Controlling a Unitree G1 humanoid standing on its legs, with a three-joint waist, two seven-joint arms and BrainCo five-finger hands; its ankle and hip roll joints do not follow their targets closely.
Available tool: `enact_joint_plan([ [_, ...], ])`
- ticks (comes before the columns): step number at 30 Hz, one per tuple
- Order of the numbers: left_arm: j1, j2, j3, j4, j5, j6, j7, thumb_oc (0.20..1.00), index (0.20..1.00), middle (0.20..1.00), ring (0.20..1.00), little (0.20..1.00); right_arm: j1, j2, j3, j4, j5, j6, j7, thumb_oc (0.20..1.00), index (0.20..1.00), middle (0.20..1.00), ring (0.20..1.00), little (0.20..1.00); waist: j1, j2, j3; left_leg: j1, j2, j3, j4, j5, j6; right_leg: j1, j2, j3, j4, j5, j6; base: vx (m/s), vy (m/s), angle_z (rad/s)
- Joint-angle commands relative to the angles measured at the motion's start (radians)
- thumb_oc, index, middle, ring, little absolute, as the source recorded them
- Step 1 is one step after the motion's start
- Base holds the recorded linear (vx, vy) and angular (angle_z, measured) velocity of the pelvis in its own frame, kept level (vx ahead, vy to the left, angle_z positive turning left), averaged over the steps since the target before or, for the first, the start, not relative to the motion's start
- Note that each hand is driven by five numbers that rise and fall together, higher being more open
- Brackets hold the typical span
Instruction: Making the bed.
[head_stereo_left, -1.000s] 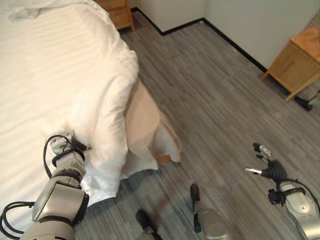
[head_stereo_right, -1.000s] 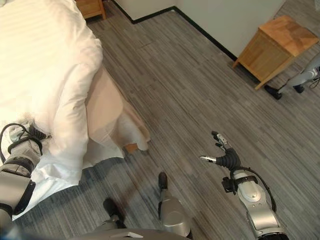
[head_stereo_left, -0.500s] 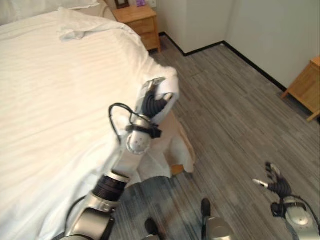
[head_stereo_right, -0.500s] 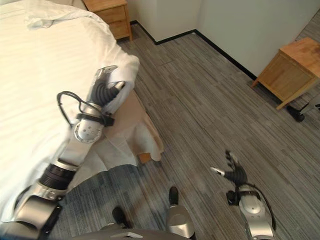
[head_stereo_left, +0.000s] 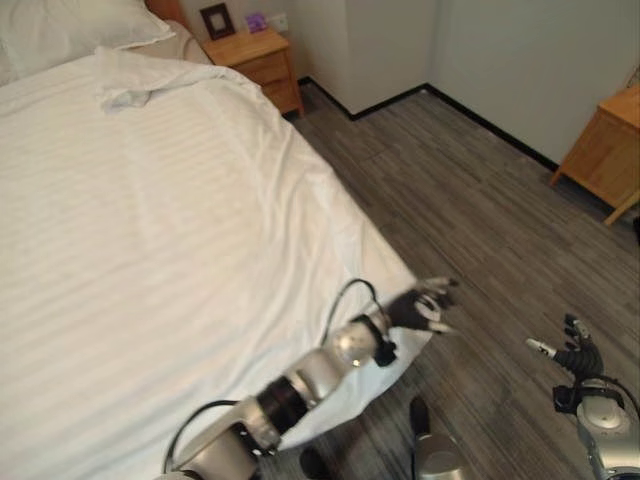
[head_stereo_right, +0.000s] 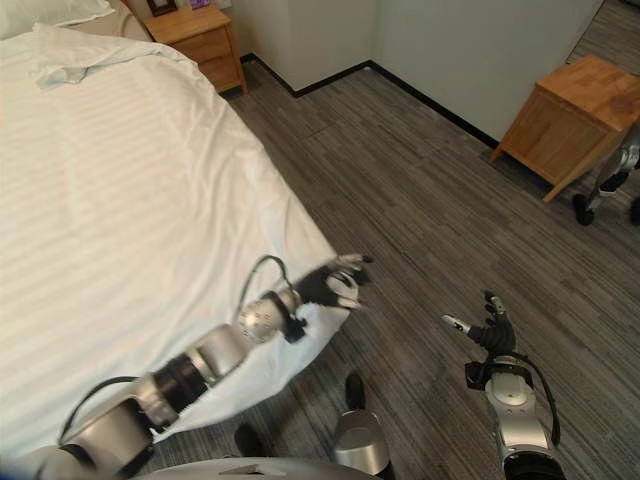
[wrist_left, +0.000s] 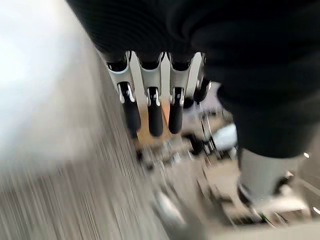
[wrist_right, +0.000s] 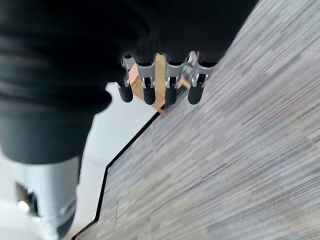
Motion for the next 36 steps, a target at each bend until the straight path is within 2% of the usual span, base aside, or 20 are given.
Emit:
enact_joint_plan([
  [1,-0.094,-0.050,0.030,-0.079,-0.141,-0.074,-0.020,1.000,1.000,1.000,1.000,1.000,-0.052,-0.109,-0.033,-0.046,-0.071,-0.013,-0.074,1.000,1.000,1.000,1.000,1.000,-0.007,0.039,0.050,0.032,0.024,0.011,0.018,-0.012,-0.016,0.057,-0.042,0.003,0.016,-0.134,0.046,0.00,-0.019,-0.12],
  [4,-0.076,0.011,0.097,-0.182,-0.286,-0.081,-0.013,1.000,1.000,1.000,1.000,1.000,-0.043,-0.130,-0.032,-0.156,-0.151,0.001,-0.077,1.000,1.000,1.000,1.000,1.000,0.011,0.039,0.042,0.038,0.027,0.005,0.018,-0.009,-0.015,0.074,-0.044,-0.009,0.016,-0.134,0.043,0.02,-0.036,-0.06],
  [5,-0.040,0.079,0.190,-0.301,-0.374,-0.097,0.004,1.000,1.000,1.000,1.000,1.000,-0.037,-0.134,-0.035,-0.286,-0.179,-0.008,-0.057,1.000,1.000,1.000,1.000,1.000,0.031,0.037,0.036,0.043,0.025,-0.004,0.018,-0.012,-0.016,0.088,-0.048,-0.019,0.016,-0.139,0.043,-0.01,-0.022,0.07],
  [7,-0.002,0.120,0.238,-0.362,-0.401,-0.094,0.005,1.000,1.000,1.000,1.000,1.000,-0.033,-0.122,-0.032,-0.350,-0.181,-0.010,-0.045,1.000,1.000,1.000,1.000,1.000,0.038,0.032,0.032,0.044,0.025,-0.011,0.018,-0.012,-0.015,0.095,-0.049,-0.026,0.016,-0.140,0.043,0.00,-0.012,0.05],
  [8,0.096,0.201,0.399,-0.442,-0.438,-0.114,0.031,1.000,1.000,1.000,1.000,1.000,-0.026,-0.076,0.005,-0.497,-0.122,-0.047,0.035,1.000,1.000,1.000,1.000,1.000,0.076,0.025,0.024,0.044,0.027,-0.023,0.018,-0.010,-0.016,0.107,-0.049,-0.039,0.016,-0.142,0.039,0.02,-0.020,0.20],
  [9,0.102,0.205,0.402,-0.448,-0.439,-0.111,0.031,1.000,1.000,1.000,1.000,1.000,-0.024,-0.074,0.007,-0.500,-0.122,-0.044,0.037,1.000,1.000,1.000,1.000,1.000,0.072,0.022,0.022,0.044,0.027,-0.024,0.018,-0.010,-0.016,0.108,-0.049,-0.040,0.016,-0.143,0.039,0.01,-0.020,0.25],
  [10,0.162,0.245,0.480,-0.464,-0.410,-0.123,0.041,1.000,1.000,1.000,1.000,1.000,-0.021,-0.045,0.042,-0.549,-0.082,-0.060,0.080,0.667,0.667,0.667,0.667,0.667,0.088,0.016,0.016,0.045,0.027,-0.029,0.018,-0.011,-0.016,0.116,-0.049,-0.048,0.016,-0.145,0.038,0.03,-0.005,0.19],
  [11,0.282,0.275,0.621,-0.468,-0.380,-0.144,0.091,1.000,1.000,1.000,1.000,1.000,-0.007,0.000,0.097,-0.635,-0.029,-0.069,0.157,0.200,0.200,0.200,0.200,0.200,0.125,0.008,0.006,0.047,0.027,-0.041,0.018,-0.011,-0.016,0.131,-0.047,-0.062,0.016,-0.149,0.034,0.04,0.006,0.26],
  [12,0.348,0.266,0.717,-0.417,-0.379,-0.149,0.136,1.000,1.000,1.000,1.000,1.000,-0.012,0.030,0.163,-0.668,0.016,-0.073,0.210,0.200,0.200,0.200,0.200,0.200,0.146,0.001,-0.003,0.046,0.028,-0.047,0.018,-0.011,-0.017,0.138,-0.048,-0.068,0.016,-0.151,0.031,0.04,0.009,0.24],
  [13,0.352,0.267,0.721,-0.419,-0.380,-0.149,0.136,1.000,1.000,1.000,1.000,1.000,-0.013,0.030,0.167,-0.667,0.017,-0.072,0.210,0.200,0.200,0.200,0.200,0.200,0.141,-0.001,-0.004,0.046,0.027,-0.049,0.018,-0.011,-0.017,0.139,-0.048,-0.070,0.016,-0.152,0.032,0.04,0.033,0.40],
  [14,0.424,0.278,0.823,-0.347,-0.317,-0.155,0.200,1.000,1.000,1.000,1.000,1.000,-0.027,0.049,0.225,-0.722,0.006,-0.064,0.236,0.200,0.200,0.200,0.200,0.200,0.175,-0.005,-0.009,0.042,0.027,-0.060,0.018,-0.010,-0.017,0.146,-0.048,-0.083,0.016,-0.153,0.029,0.03,0.021,0.45],
  [15,0.429,0.278,0.827,-0.349,-0.316,-0.155,0.200,1.000,1.000,1.000,1.000,1.000,-0.028,0.050,0.230,-0.723,0.005,-0.063,0.235,0.200,0.200,0.200,0.200,0.200,0.168,-0.008,-0.010,0.042,0.026,-0.064,0.018,-0.010,-0.017,0.149,-0.049,-0.087,0.016,-0.154,0.029,0.04,0.040,0.53],
  [17,0.496,0.306,0.915,-0.247,-0.178,-0.151,0.296,1.000,1.000,1.000,1.000,1.000,-0.146,0.089,0.368,-0.694,0.023,-0.063,0.253,0.200,0.200,0.200,0.200,0.200,0.229,-0.011,-0.008,0.024,0.018,-0.093,0.018,-0.008,-0.015,0.157,-0.058,-0.121,0.016,-0.152,0.031,0.01,0.067,0.39],
  [22,0.530,0.295,0.919,-0.090,-0.136,-0.133,0.351,1.000,1.000,1.000,1.000,1.000,-0.369,0.128,0.490,-0.559,-0.039,-0.043,0.193,0.200,0.200,0.200,0.200,0.200,0.312,-0.024,0.001,-0.004,0.002,-0.134,0.018,-0.004,-0.011,0.174,-0.076,-0.178,0.016,-0.146,0.037,0.00,0.050,0.46],
  [24,0.549,0.297,0.905,-0.023,-0.160,-0.123,0.332,1.000,1.000,1.000,1.000,1.000,-0.457,0.129,0.491,-0.466,-0.042,-0.008,0.150,0.200,0.200,0.200,0.200,0.200,0.369,-0.036,0.003,-0.026,-0.007,-0.157,0.018,-0.004,-0.008,0.182,-0.086,-0.211,0.016,-0.143,0.043,0.03,0.058,0.42],
  [28,0.571,0.312,0.870,0.038,-0.169,-0.112,0.302,1.000,1.000,1.000,1.000,1.000,-0.567,0.164,0.472,-0.268,0.030,0.025,0.089,0.200,0.200,0.200,0.200,0.200,0.433,-0.045,0.005,-0.051,-0.023,-0.182,0.018,-0.005,-0.002,0.187,-0.098,-0.247,0.016,-0.137,0.052,0.01,0.052,0.45],
  [31,0.563,0.316,0.853,0.058,-0.205,-0.118,0.293,1.000,1.000,1.000,1.000,1.000,-0.650,0.185,0.456,-0.103,0.076,0.042,0.045,0.200,0.200,0.200,0.200,0.200,0.460,-0.050,0.012,-0.062,-0.025,-0.186,0.018,-0.004,0.001,0.179,-0.100,-0.248,0.016,-0.132,0.054,-0.02,0.032,0.12],
  [33,0.537,0.338,0.830,0.049,-0.249,-0.133,0.273,1.000,1.000,1.000,1.000,1.000,-0.782,0.205,0.388,0.163,0.196,0.054,-0.003,0.200,0.200,0.200,0.200,0.200,0.500,-0.053,0.031,-0.098,-0.029,-0.201,0.018,0.006,0.001,0.154,-0.098,-0.253,0.016,-0.122,0.055,-0.07,0.021,0.19],
  [35,0.535,0.339,0.830,0.050,-0.249,-0.133,0.273,1.000,1.000,1.000,1.000,1.000,-0.786,0.205,0.388,0.166,0.196,0.052,-0.002,0.200,0.200,0.200,0.200,0.200,0.501,-0.054,0.032,-0.099,-0.029,-0.201,0.018,0.006,0.001,0.153,-0.099,-0.253,0.016,-0.122,0.055,-0.08,0.009,0.07],
  [36,0.487,0.368,0.809,0.027,-0.286,-0.141,0.262,1.000,1.000,1.000,1.000,1.000,-0.909,0.185,0.305,0.416,0.287,0.067,-0.030,0.200,0.200,0.200,0.200,0.200,0.535,-0.041,0.059,-0.170,-0.034,-0.239,0.018,0.030,-0.011,0.109,-0.096,-0.274,0.016,-0.114,0.053,-0.14,0.006,0.11],
])
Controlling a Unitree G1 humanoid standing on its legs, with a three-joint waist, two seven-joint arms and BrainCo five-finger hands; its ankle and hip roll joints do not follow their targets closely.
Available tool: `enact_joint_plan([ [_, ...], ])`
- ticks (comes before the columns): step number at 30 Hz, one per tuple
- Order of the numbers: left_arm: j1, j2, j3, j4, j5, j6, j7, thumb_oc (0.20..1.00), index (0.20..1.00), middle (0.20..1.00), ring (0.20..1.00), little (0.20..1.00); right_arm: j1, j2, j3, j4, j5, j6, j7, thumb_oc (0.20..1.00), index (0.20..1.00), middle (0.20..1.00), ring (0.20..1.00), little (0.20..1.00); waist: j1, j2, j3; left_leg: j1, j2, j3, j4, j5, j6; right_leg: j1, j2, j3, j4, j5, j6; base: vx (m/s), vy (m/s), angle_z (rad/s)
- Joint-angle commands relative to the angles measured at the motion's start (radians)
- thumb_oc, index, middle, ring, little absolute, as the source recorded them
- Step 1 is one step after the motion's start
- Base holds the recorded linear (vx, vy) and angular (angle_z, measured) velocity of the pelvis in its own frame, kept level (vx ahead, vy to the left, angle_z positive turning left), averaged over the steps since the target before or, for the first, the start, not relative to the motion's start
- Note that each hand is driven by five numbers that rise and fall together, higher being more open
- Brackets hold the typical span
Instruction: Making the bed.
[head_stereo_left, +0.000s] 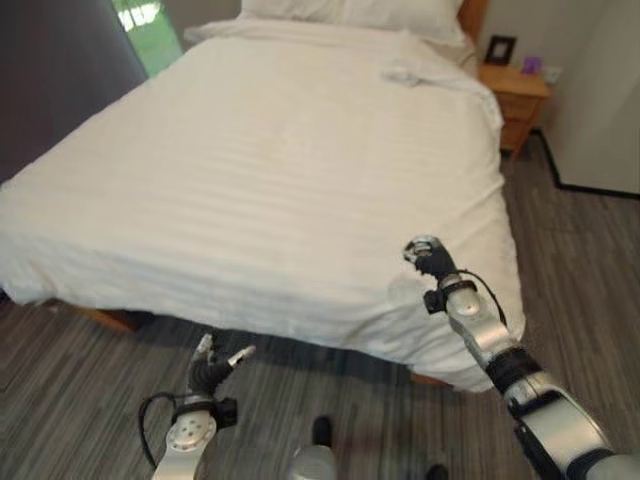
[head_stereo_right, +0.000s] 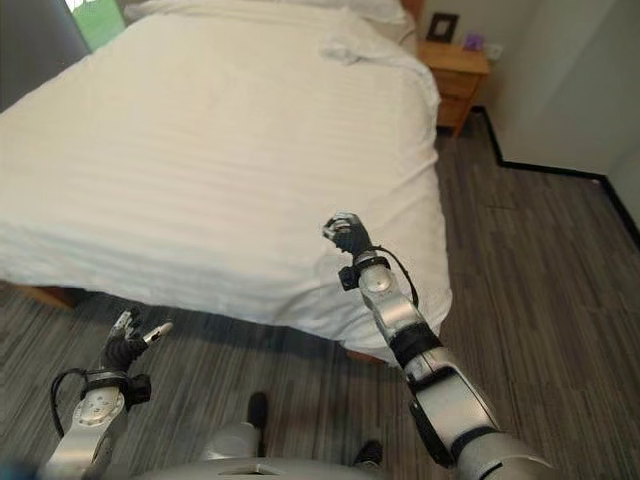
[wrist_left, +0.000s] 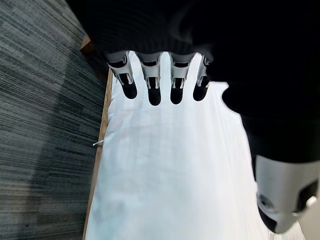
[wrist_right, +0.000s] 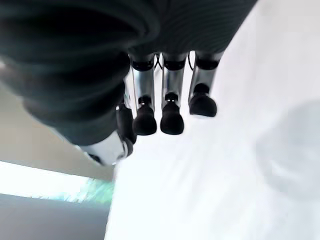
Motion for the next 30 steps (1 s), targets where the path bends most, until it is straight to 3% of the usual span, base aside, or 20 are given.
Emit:
enact_joint_plan([
  [1,-0.143,0.109,-0.054,-0.071,-0.054,-0.068,-0.016,1.000,1.000,1.000,1.000,1.000,-0.198,-0.061,-0.073,0.115,0.129,-0.039,-0.050,0.200,0.200,0.200,0.200,0.200,0.039,0.016,0.070,-0.056,0.013,0.002,0.014,-0.008,-0.057,0.017,-0.039,-0.005,0.019,-0.077,0.022,-0.10,-0.017,0.15],
  [3,-0.153,0.107,-0.073,-0.067,-0.069,-0.066,-0.034,1.000,1.000,1.000,1.000,1.000,-0.236,-0.071,-0.116,0.222,0.195,-0.025,-0.039,0.200,0.200,0.200,0.200,0.200,0.050,0.026,0.074,-0.078,0.010,-0.025,0.014,-0.020,-0.075,0.016,-0.040,-0.021,0.019,-0.096,0.028,0.04,-0.005,0.34],
  [5,-0.153,0.110,-0.094,-0.063,-0.046,-0.067,-0.055,1.000,1.000,1.000,1.000,1.000,-0.252,-0.090,-0.239,0.300,0.396,-0.053,-0.033,0.200,0.200,0.200,0.200,0.200,0.051,0.047,0.089,-0.114,0.004,-0.042,0.014,-0.016,-0.084,0.001,-0.044,-0.039,0.019,-0.100,0.032,-0.02,0.036,0.44],
  [6,-0.155,0.112,-0.098,-0.063,-0.046,-0.067,-0.054,1.000,1.000,1.000,1.000,1.000,-0.253,-0.093,-0.241,0.305,0.404,-0.055,-0.028,0.200,0.200,0.200,0.200,0.200,0.053,0.046,0.087,-0.116,0.004,-0.044,0.014,-0.015,-0.084,-0.001,-0.044,-0.041,0.019,-0.100,0.032,-0.02,0.027,0.28],
  [8,-0.138,0.088,-0.109,-0.051,-0.055,-0.065,-0.066,1.000,1.000,1.000,1.000,1.000,-0.239,-0.068,-0.422,0.307,0.760,-0.146,-0.022,0.200,0.200,0.200,0.200,0.200,0.047,0.073,0.100,-0.143,-0.007,-0.052,0.014,-0.014,-0.087,-0.020,-0.055,-0.046,0.019,-0.101,0.036,-0.01,0.062,0.21],
  [9,-0.141,0.092,-0.114,-0.049,-0.056,-0.066,-0.066,1.000,1.000,1.000,1.000,1.000,-0.237,-0.072,-0.423,0.313,0.776,-0.150,-0.012,0.200,0.200,0.200,0.200,0.200,0.051,0.070,0.098,-0.146,-0.007,-0.053,0.014,-0.014,-0.087,-0.023,-0.055,-0.047,0.019,-0.101,0.036,-0.01,0.065,0.15],
  [11,-0.143,0.065,-0.133,-0.006,-0.092,-0.063,-0.076,1.000,1.000,1.000,1.000,1.000,-0.236,-0.054,-0.521,0.324,0.974,-0.201,0.003,0.200,0.200,0.200,0.200,0.200,0.042,0.091,0.107,-0.156,-0.012,-0.056,0.014,-0.014,-0.086,-0.036,-0.065,-0.043,0.019,-0.097,0.039,-0.01,0.056,0.07],
  [13,-0.150,0.064,-0.143,0.004,-0.098,-0.065,-0.075,1.000,1.000,1.000,1.000,1.000,-0.241,-0.054,-0.539,0.328,1.017,-0.215,0.009,0.200,0.200,0.200,0.200,0.200,0.043,0.098,0.109,-0.159,-0.014,-0.055,0.014,-0.014,-0.086,-0.040,-0.069,-0.042,0.019,-0.096,0.040,0.00,0.039,-0.05],
  [16,-0.171,0.059,-0.162,0.023,-0.100,-0.069,-0.065,1.000,1.000,1.000,1.000,1.000,-0.268,-0.087,-0.522,0.325,0.968,-0.241,-0.022,0.200,0.200,0.200,0.200,0.200,0.036,0.110,0.114,-0.165,-0.019,-0.046,0.014,-0.010,-0.088,-0.053,-0.077,-0.034,0.019,-0.090,0.043,0.00,0.064,-0.05],
  [19,-0.178,0.045,-0.167,0.014,-0.100,-0.078,-0.052,1.000,1.000,1.000,1.000,1.000,-0.274,-0.121,-0.421,0.271,0.737,-0.221,-0.085,0.200,0.200,0.200,0.200,0.200,0.018,0.114,0.121,-0.160,-0.016,-0.030,0.014,-0.008,-0.088,-0.061,-0.081,-0.026,0.019,-0.081,0.045,0.00,0.044,-0.02],
  [23,-0.177,0.020,-0.158,0.018,-0.089,-0.072,-0.032,1.000,1.000,1.000,1.000,1.000,-0.213,-0.097,-0.215,0.045,0.431,-0.173,-0.105,0.200,0.200,0.200,0.200,0.200,-0.026,0.083,0.123,-0.123,-0.005,0.006,0.014,-0.015,-0.078,-0.057,-0.078,0.003,0.019,-0.070,0.042,0.02,0.024,-0.14],
  [26,-0.169,-0.001,-0.131,0.024,-0.108,-0.063,-0.023,1.000,1.000,1.000,1.000,1.000,-0.133,-0.097,-0.129,-0.145,0.267,-0.148,-0.101,0.200,0.200,0.200,0.200,0.200,-0.063,0.053,0.117,-0.107,0.003,0.036,0.014,0.000,-0.061,-0.066,-0.076,0.021,0.019,-0.045,0.030,-0.05,0.020,-0.39],
  [27,-0.166,-0.022,-0.123,0.037,-0.128,-0.056,-0.021,1.000,1.000,1.000,1.000,1.000,-0.079,-0.079,-0.119,-0.216,0.238,-0.137,-0.097,0.200,0.200,0.200,0.200,0.200,-0.086,0.036,0.112,-0.089,0.006,0.052,0.014,-0.006,-0.058,-0.065,-0.075,0.034,0.019,-0.046,0.028,0.02,-0.006,-0.45],
  [30,-0.169,-0.032,-0.126,0.036,-0.135,-0.050,-0.013,1.000,1.000,1.000,1.000,1.000,-0.040,-0.038,-0.132,-0.237,0.272,-0.140,-0.098,0.200,0.200,0.200,0.200,0.200,-0.101,0.023,0.109,-0.074,0.008,0.066,0.014,-0.012,-0.054,-0.066,-0.073,0.050,0.019,-0.045,0.027,0.00,-0.012,-0.32],
])
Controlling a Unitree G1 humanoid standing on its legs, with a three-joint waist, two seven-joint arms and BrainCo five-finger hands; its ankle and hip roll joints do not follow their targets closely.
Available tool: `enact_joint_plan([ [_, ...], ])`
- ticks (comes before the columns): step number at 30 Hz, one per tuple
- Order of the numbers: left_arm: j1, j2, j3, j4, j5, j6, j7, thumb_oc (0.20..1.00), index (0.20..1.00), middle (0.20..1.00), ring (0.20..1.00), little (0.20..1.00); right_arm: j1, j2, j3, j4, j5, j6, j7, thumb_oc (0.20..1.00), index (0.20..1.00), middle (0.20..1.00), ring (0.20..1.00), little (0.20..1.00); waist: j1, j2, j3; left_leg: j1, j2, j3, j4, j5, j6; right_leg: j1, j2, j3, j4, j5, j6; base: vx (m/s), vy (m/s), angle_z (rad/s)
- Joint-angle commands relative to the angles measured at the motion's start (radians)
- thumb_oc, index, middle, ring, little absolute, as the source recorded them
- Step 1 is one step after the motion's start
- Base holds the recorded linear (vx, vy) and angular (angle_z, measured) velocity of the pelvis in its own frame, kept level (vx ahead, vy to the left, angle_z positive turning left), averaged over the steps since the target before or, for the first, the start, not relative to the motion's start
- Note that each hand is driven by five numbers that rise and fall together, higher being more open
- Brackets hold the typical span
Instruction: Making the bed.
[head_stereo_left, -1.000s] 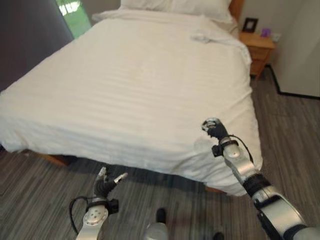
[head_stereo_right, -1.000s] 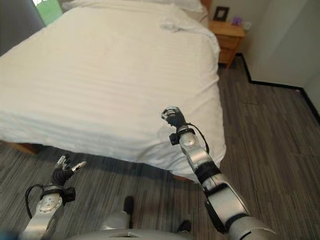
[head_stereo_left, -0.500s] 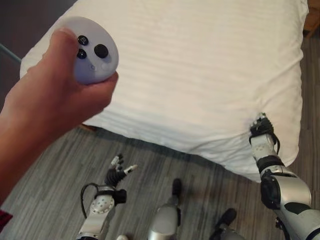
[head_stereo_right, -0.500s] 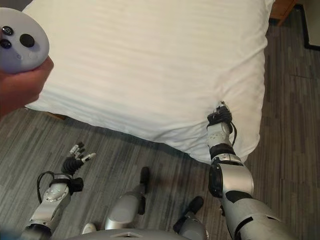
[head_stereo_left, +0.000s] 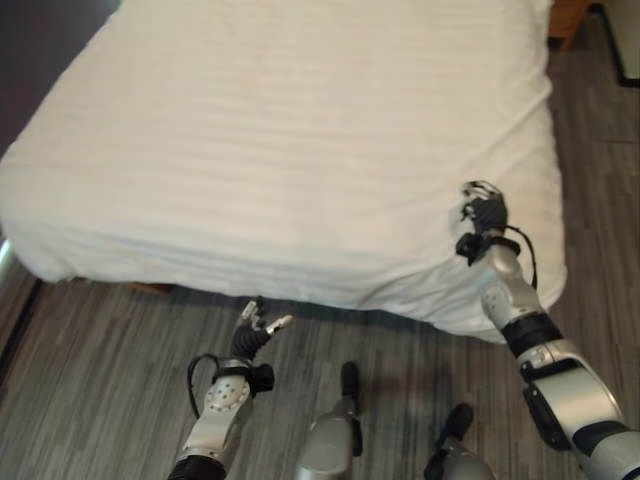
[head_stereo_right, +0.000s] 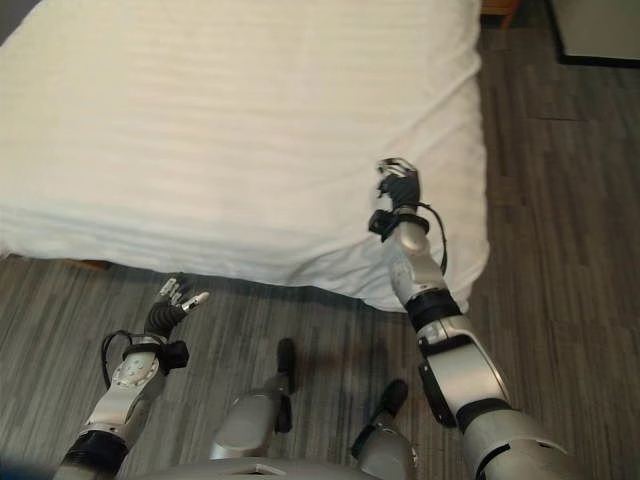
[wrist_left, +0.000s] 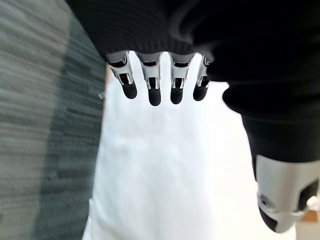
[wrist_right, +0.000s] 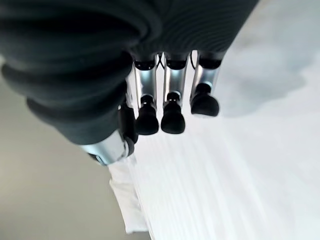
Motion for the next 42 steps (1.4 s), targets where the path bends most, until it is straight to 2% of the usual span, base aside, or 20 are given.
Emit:
enact_joint_plan([
  [1,-0.022,0.027,-0.029,-0.010,-0.052,-0.032,0.035,1.000,1.000,1.000,1.000,1.000,-0.028,0.032,-0.096,0.053,0.022,-0.017,-0.002,0.200,0.200,0.200,0.200,0.200,-0.012,-0.053,0.002,0.023,0.001,0.051,0.011,-0.057,-0.049,0.030,-0.085,0.039,0.013,-0.085,0.024,-0.01,-0.016,-0.39],
  [5,-0.026,0.034,-0.048,-0.032,-0.051,-0.027,0.035,1.000,1.000,1.000,1.000,1.000,-0.060,0.064,-0.116,0.098,0.131,-0.024,0.005,0.200,0.200,0.200,0.200,0.200,-0.011,-0.056,0.002,0.033,0.004,0.063,0.011,-0.059,-0.046,0.023,-0.081,0.053,0.013,-0.084,0.023,-0.01,-0.025,-0.36],
  [6,-0.024,0.038,-0.064,-0.055,-0.060,-0.030,0.029,1.000,1.000,1.000,1.000,1.000,-0.085,0.093,-0.145,0.121,0.257,-0.053,0.019,0.200,0.200,0.200,0.200,0.200,-0.001,-0.051,0.003,0.033,0.003,0.060,0.011,-0.059,-0.046,0.023,-0.081,0.051,0.013,-0.083,0.022,-0.01,-0.043,-0.12],
  [7,-0.024,0.037,-0.070,-0.063,-0.071,-0.033,0.025,1.000,1.000,1.000,1.000,1.000,-0.097,0.107,-0.154,0.121,0.309,-0.068,0.035,0.200,0.200,0.200,0.200,0.200,0.005,-0.046,0.004,0.031,0.002,0.057,0.011,-0.058,-0.047,0.023,-0.082,0.049,0.013,-0.083,0.022,0.00,-0.032,-0.06],
  [9,-0.024,0.037,-0.070,-0.063,-0.071,-0.033,0.025,1.000,1.000,1.000,1.000,1.000,-0.098,0.106,-0.155,0.123,0.311,-0.069,0.037,0.200,0.200,0.200,0.200,0.200,0.005,-0.046,0.004,0.031,0.002,0.056,0.011,-0.058,-0.047,0.023,-0.082,0.048,0.013,-0.083,0.022,0.00,-0.007,0.04],
  [10,-0.017,0.042,-0.073,-0.105,-0.083,-0.039,0.001,1.000,1.000,1.000,1.000,1.000,-0.126,0.097,-0.149,0.086,0.335,-0.087,0.085,0.200,0.200,0.200,0.200,0.200,0.024,-0.028,0.008,0.016,-0.003,0.042,0.011,-0.051,-0.051,0.023,-0.086,0.031,0.013,-0.084,0.023,0.00,-0.014,0.08],
  [11,-0.017,0.041,-0.073,-0.106,-0.083,-0.039,0.001,1.000,1.000,1.000,1.000,1.000,-0.126,0.097,-0.149,0.087,0.335,-0.087,0.085,0.200,0.200,0.200,0.200,0.200,0.022,-0.027,0.008,0.015,-0.003,0.041,0.011,-0.051,-0.051,0.023,-0.086,0.030,0.013,-0.084,0.023,0.00,-0.020,0.09],
  [13,-0.005,0.050,-0.053,-0.103,-0.087,-0.048,-0.024,1.000,1.000,1.000,1.000,1.000,-0.156,0.049,-0.115,-0.010,0.312,-0.109,0.139,0.200,0.200,0.200,0.200,0.200,0.039,-0.017,0.011,-0.005,-0.009,0.022,0.011,-0.044,-0.053,0.023,-0.089,0.012,0.013,-0.080,0.025,0.01,-0.022,0.28],
  [16,-0.002,0.058,-0.037,-0.090,-0.095,-0.053,-0.034,1.000,1.000,1.000,1.000,1.000,-0.177,0.020,-0.107,-0.061,0.315,-0.116,0.164,0.200,0.200,0.200,0.200,0.200,0.049,-0.010,0.013,-0.021,-0.012,0.009,0.011,-0.040,-0.057,0.021,-0.094,-0.007,0.013,-0.079,0.027,0.04,-0.023,0.30],
  [17,0.005,0.062,-0.029,-0.079,-0.099,-0.058,-0.038,1.000,1.000,1.000,1.000,1.000,-0.190,0.006,-0.110,-0.076,0.308,-0.134,0.162,0.200,0.200,0.200,0.200,0.200,0.057,-0.007,0.011,-0.024,-0.017,-0.007,0.011,-0.061,-0.067,0.028,-0.097,-0.008,0.013,-0.097,0.038,0.10,-0.019,0.21],
  [25,-0.004,0.086,-0.022,-0.086,-0.106,-0.078,-0.042,1.000,1.000,1.000,1.000,1.000,-0.265,-0.004,-0.148,0.017,0.324,-0.161,0.144,0.200,0.200,0.200,0.200,0.200,0.101,0.017,0.030,-0.081,-0.035,-0.038,0.011,-0.057,-0.065,0.004,-0.113,-0.037,0.013,-0.086,0.049,0.02,0.015,0.21],
  [30,-0.020,0.115,-0.038,-0.122,-0.111,-0.090,-0.057,1.000,1.000,1.000,1.000,1.000,-0.344,-0.039,-0.224,0.238,0.404,-0.157,0.134,0.200,0.200,0.200,0.200,0.200,0.141,0.040,0.048,-0.170,-0.046,-0.068,0.011,-0.044,-0.071,-0.059,-0.120,-0.056,0.013,-0.080,0.058,-0.01,0.006,0.12],
  [32,-0.019,0.113,-0.049,-0.123,-0.106,-0.087,-0.062,1.000,1.000,1.000,1.000,1.000,-0.360,-0.074,-0.259,0.389,0.406,-0.128,0.110,0.200,0.200,0.200,0.200,0.200,0.152,0.051,0.051,-0.214,-0.054,-0.079,0.011,-0.038,-0.079,-0.085,-0.126,-0.071,0.013,-0.079,0.065,0.02,0.030,0.16],
  [34,-0.020,0.109,-0.055,-0.118,-0.102,-0.088,-0.062,1.000,1.000,1.000,1.000,1.000,-0.372,-0.094,-0.263,0.446,0.379,-0.114,0.097,0.200,0.200,0.200,0.200,0.200,0.153,0.053,0.048,-0.228,-0.055,-0.081,0.011,-0.039,-0.080,-0.095,-0.128,-0.073,0.013,-0.080,0.066,0.05,0.038,0.33],
  [36,-0.024,0.096,-0.080,-0.105,-0.080,-0.085,-0.051,1.000,1.000,1.000,1.000,1.000,-0.367,-0.093,-0.308,0.519,0.361,-0.122,0.031,0.200,0.200,0.200,0.200,0.200,0.150,0.053,0.050,-0.234,-0.061,-0.085,0.011,-0.044,-0.077,-0.090,-0.134,-0.075,0.013,-0.085,0.071,0.07,0.047,0.22],
  [42,-0.063,0.088,-0.109,-0.091,-0.069,-0.082,-0.013,1.000,1.000,1.000,1.000,1.000,-0.317,-0.063,-0.372,0.517,0.391,-0.156,-0.028,0.200,0.200,0.200,0.200,0.200,0.135,0.038,0.051,-0.209,-0.077,-0.091,0.011,-0.061,-0.060,-0.066,-0.147,-0.074,0.013,-0.084,0.076,0.04,0.050,0.07],
])
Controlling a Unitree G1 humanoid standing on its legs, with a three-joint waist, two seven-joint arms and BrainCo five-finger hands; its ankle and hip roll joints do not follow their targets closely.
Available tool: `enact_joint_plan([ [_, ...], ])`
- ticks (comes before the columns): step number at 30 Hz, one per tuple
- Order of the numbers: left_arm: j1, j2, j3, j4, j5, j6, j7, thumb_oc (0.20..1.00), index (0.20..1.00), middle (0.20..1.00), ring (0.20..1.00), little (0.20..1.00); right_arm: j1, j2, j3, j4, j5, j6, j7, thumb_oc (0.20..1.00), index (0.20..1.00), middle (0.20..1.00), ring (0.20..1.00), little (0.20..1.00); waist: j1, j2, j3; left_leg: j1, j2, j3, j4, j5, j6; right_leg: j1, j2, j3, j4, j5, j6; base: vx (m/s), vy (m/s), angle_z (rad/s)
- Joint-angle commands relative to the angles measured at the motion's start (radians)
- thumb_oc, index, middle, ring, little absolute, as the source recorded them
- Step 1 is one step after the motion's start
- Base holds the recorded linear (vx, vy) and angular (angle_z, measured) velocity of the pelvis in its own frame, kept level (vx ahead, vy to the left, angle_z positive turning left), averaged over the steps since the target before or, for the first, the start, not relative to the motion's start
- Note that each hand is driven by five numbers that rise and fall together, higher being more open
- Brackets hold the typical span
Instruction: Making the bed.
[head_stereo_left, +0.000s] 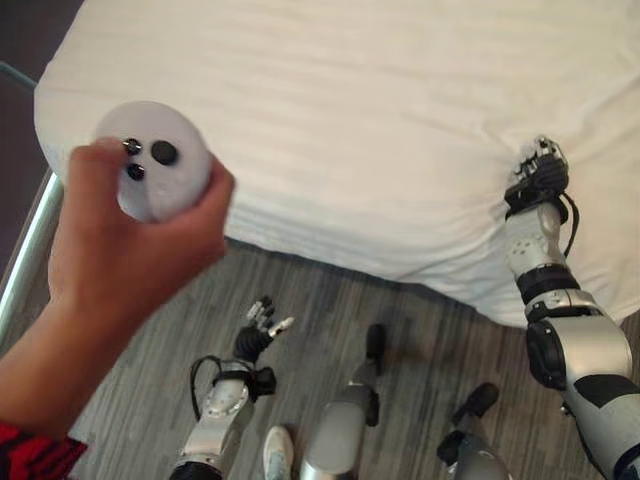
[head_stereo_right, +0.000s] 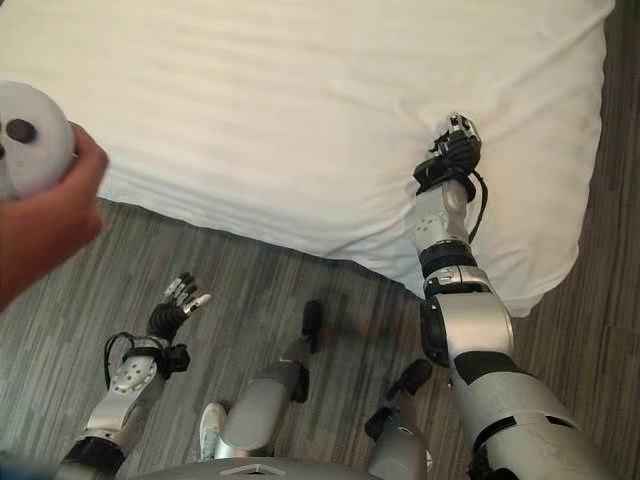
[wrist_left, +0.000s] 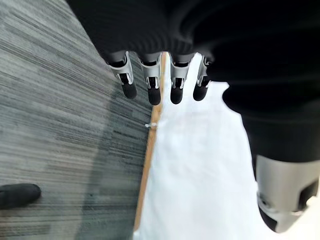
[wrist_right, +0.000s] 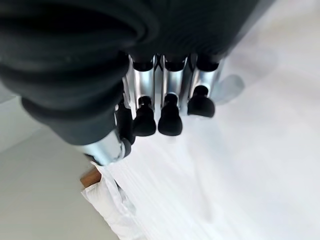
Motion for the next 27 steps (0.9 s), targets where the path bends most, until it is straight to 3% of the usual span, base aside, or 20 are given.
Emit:
enact_joint_plan([
  [1,-0.065,0.051,-0.030,-0.042,0.008,-0.049,0.043,1.000,1.000,1.000,1.000,1.000,0.060,-0.017,-0.022,0.006,0.030,-0.024,-0.098,0.200,0.200,0.200,0.200,0.200,0.008,-0.038,0.045,0.028,-0.006,0.022,0.011,-0.094,-0.076,0.081,-0.086,0.049,0.016,-0.092,0.070,0.00,0.038,0.00],
  [13,-0.093,0.012,-0.073,-0.023,-0.018,-0.028,0.084,1.000,1.000,1.000,1.000,1.000,0.140,0.114,-0.001,-0.162,0.001,-0.074,-0.185,0.200,0.200,0.200,0.200,0.200,-0.057,-0.120,0.045,0.103,0.023,0.063,0.011,-0.114,-0.069,0.103,-0.072,0.104,0.016,-0.080,0.060,-0.01,0.014,-0.11],
  [14,-0.082,0.009,-0.069,-0.012,-0.026,-0.022,0.083,1.000,1.000,1.000,1.000,1.000,0.168,0.140,0.013,-0.200,-0.012,-0.073,-0.183,0.200,0.200,0.200,0.200,0.200,-0.063,-0.133,0.047,0.111,0.028,0.081,0.011,-0.095,-0.058,0.098,-0.070,0.102,0.016,-0.060,0.050,-0.03,-0.003,-0.22],
  [15,-0.081,0.009,-0.068,-0.011,-0.026,-0.021,0.083,1.000,1.000,1.000,1.000,1.000,0.171,0.143,0.014,-0.203,-0.014,-0.072,-0.185,0.200,0.200,0.200,0.200,0.200,-0.064,-0.136,0.041,0.121,0.029,0.073,0.011,-0.117,-0.067,0.108,-0.068,0.115,0.016,-0.080,0.058,-0.04,-0.004,-0.21],
  [20,-0.056,0.000,-0.052,0.004,-0.043,-0.002,0.084,1.000,1.000,1.000,1.000,1.000,0.275,0.207,0.049,-0.351,-0.049,-0.081,-0.193,0.200,0.200,0.200,0.200,0.200,-0.086,-0.167,0.039,0.143,0.041,0.103,0.011,-0.094,-0.059,0.109,-0.058,0.119,0.016,-0.056,0.044,-0.06,-0.002,-0.21],
  [22,-0.053,-0.006,-0.045,0.013,-0.045,0.003,0.085,1.000,1.000,1.000,1.000,1.000,0.300,0.216,0.059,-0.392,-0.063,-0.078,-0.194,0.200,0.200,0.200,0.200,0.200,-0.092,-0.175,0.030,0.157,0.044,0.096,0.011,-0.115,-0.068,0.121,-0.055,0.132,0.016,-0.075,0.051,0.03,-0.022,-0.12],
  [23,-0.049,-0.011,-0.043,0.008,-0.049,0.005,0.087,1.000,1.000,1.000,1.000,1.000,0.328,0.224,0.081,-0.443,-0.087,-0.070,-0.190,0.200,0.200,0.200,0.200,0.200,-0.097,-0.181,0.032,0.154,0.044,0.106,0.011,-0.095,-0.059,0.117,-0.055,0.124,0.016,-0.055,0.042,-0.01,-0.023,-0.10],
  [27,-0.029,-0.019,-0.016,-0.003,-0.050,0.015,0.086,1.000,1.000,1.000,1.000,1.000,0.465,0.239,0.176,-0.616,-0.168,-0.024,-0.140,0.200,0.200,0.200,0.200,0.200,-0.120,-0.203,0.013,0.185,0.052,0.121,0.011,-0.098,-0.056,0.136,-0.048,0.136,0.016,-0.057,0.039,-0.02,-0.013,-0.06],
])
